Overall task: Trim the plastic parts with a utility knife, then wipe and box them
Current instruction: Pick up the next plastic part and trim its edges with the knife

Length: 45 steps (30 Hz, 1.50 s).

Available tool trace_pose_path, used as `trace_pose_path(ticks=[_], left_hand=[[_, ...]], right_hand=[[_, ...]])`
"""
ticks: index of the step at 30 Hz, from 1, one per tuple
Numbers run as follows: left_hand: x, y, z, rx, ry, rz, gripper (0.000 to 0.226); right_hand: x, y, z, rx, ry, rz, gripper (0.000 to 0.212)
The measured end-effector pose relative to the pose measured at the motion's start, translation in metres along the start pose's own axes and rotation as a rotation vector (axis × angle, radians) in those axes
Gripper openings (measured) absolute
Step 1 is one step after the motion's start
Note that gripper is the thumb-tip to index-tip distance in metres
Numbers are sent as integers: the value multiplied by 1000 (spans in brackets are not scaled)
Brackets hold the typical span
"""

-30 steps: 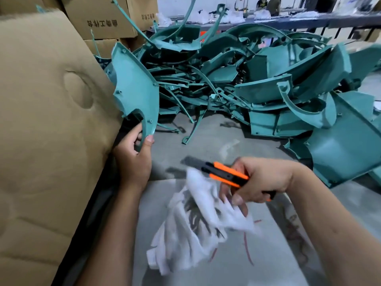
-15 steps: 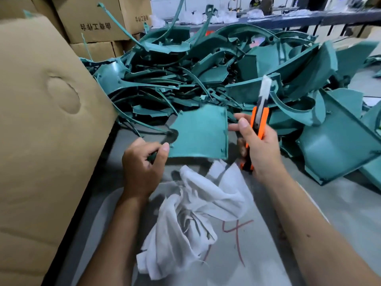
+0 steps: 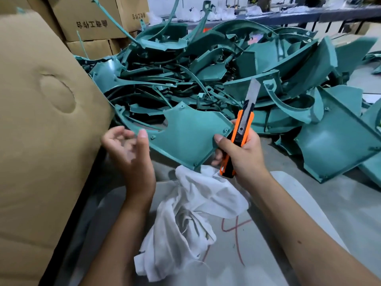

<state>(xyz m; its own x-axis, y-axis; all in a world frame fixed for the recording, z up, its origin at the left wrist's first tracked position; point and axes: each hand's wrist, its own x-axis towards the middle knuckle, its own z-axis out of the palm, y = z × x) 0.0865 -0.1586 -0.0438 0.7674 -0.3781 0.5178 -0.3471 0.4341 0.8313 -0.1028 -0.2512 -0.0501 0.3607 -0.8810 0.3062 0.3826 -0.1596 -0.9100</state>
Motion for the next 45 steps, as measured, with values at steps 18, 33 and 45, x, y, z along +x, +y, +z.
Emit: trace_pose_path(ticks=[18, 33, 45], left_hand=[[-12, -3, 5, 114, -320, -419, 21], [-15, -18, 10, 191, -281, -455, 37], [-22, -17, 12, 287, -328, -210, 10]], right_hand=[[-7, -1, -3, -392, 133, -32, 21], [-2, 1, -2, -840, 62, 14, 34], [1, -7, -12, -891, 5, -27, 33]])
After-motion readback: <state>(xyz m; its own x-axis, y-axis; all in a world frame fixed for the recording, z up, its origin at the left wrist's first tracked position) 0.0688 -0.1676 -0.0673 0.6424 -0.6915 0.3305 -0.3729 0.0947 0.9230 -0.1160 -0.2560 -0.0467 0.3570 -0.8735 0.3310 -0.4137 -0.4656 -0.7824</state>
